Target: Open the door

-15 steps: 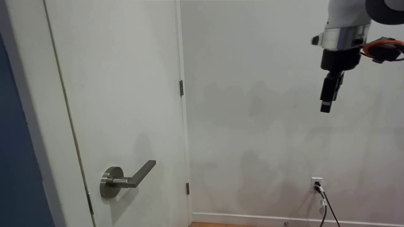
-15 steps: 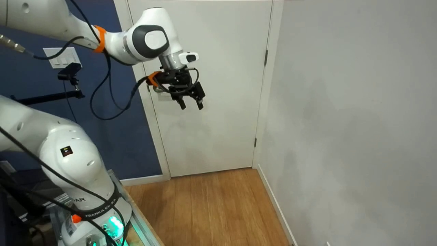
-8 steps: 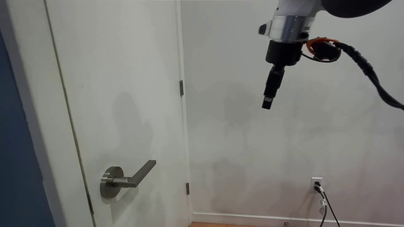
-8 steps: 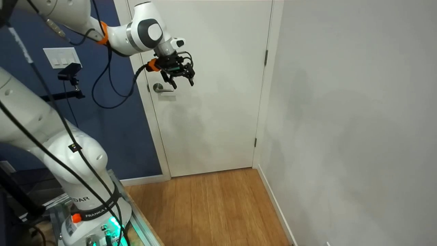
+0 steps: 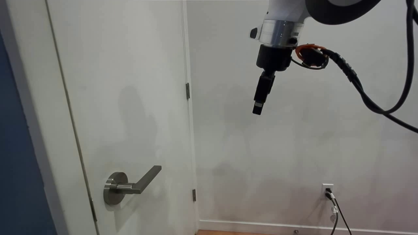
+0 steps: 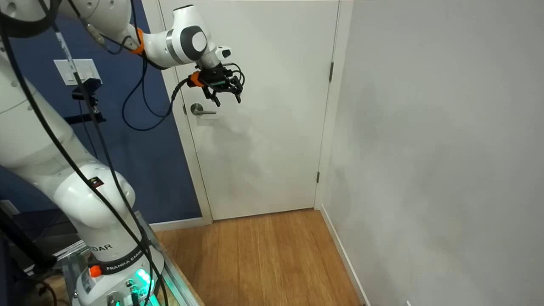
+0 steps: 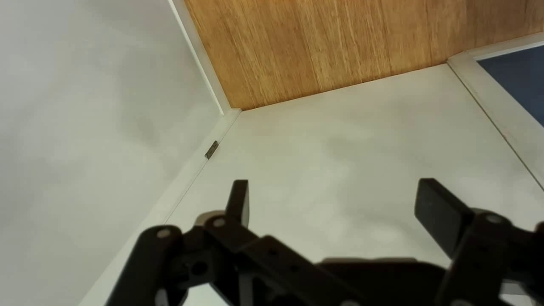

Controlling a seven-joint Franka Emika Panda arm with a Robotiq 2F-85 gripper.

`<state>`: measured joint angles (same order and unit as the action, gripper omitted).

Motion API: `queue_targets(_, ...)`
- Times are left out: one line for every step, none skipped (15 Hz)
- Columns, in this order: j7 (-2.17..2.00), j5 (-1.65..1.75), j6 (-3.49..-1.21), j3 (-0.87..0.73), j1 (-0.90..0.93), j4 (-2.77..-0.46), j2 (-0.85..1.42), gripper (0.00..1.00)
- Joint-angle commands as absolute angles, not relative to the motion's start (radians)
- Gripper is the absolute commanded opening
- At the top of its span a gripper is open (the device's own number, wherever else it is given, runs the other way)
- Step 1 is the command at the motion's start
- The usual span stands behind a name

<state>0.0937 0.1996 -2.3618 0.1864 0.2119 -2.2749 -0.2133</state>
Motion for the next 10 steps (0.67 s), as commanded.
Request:
queue_targets(0.119,0.176,-2.425,0.177,0.202,-2.289,-0.178,1.0)
queue_targets(0.137,0.145,-2.479,0.172,0.21,-2.28,-0.137,1.0)
queue_targets(0.154,0.106,-2.537,0.169,0.219,-2.267,-0.098,1.0)
queue_targets(0.19,0.053,-2.598,0.167,0.23,-2.255,-0.06,1.0)
queue_targets(0.223,-0.013,-2.657,0.17,0.24,-2.236,-0.015,1.0)
queue_targets(0.266,-0.079,-2.722,0.175,0.245,-2.223,0.027,1.0)
queue_targets(0.324,-0.171,-2.768,0.182,0.25,-2.209,0.064,1.0)
queue_targets(0.359,-0.249,-2.804,0.203,0.25,-2.184,0.109,1.0)
queue_targets(0.403,-0.331,-2.812,0.236,0.242,-2.142,0.158,1.0)
queue_targets(0.451,-0.41,-2.81,0.298,0.197,-2.105,0.194,1.0)
